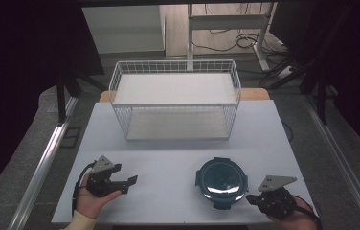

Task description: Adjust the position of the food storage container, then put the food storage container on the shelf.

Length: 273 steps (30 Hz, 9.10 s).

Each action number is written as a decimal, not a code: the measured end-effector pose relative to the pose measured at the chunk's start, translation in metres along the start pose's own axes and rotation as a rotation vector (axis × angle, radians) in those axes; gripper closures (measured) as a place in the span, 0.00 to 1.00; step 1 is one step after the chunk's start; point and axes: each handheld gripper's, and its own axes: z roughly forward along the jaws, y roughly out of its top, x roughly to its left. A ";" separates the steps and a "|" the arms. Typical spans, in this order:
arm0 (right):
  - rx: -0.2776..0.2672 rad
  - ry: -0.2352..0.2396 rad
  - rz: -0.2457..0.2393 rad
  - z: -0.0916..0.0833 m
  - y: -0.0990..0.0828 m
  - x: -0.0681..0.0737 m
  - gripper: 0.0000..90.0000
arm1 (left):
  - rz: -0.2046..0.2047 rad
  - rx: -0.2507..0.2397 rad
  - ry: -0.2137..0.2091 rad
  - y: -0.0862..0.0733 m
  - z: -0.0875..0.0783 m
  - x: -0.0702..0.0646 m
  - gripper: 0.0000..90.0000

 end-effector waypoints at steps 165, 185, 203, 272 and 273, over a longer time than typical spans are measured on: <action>-0.282 0.286 0.552 0.117 0.118 -0.002 0.11 | -0.329 0.010 -0.357 0.043 0.053 -0.004 0.20; -0.222 0.366 0.635 0.144 0.117 0.003 0.19 | -0.459 0.100 -0.448 0.031 0.086 0.003 0.27; -0.253 0.413 0.738 0.132 0.107 0.000 0.40 | -0.495 0.065 -0.454 0.030 0.071 0.000 0.42; -0.512 0.303 0.359 0.035 0.163 0.009 0.44 | -0.237 -0.141 -0.413 0.113 -0.007 -0.025 0.49; -0.516 0.300 0.355 0.033 0.165 0.008 0.44 | -0.236 -0.143 -0.415 0.117 -0.008 -0.024 0.49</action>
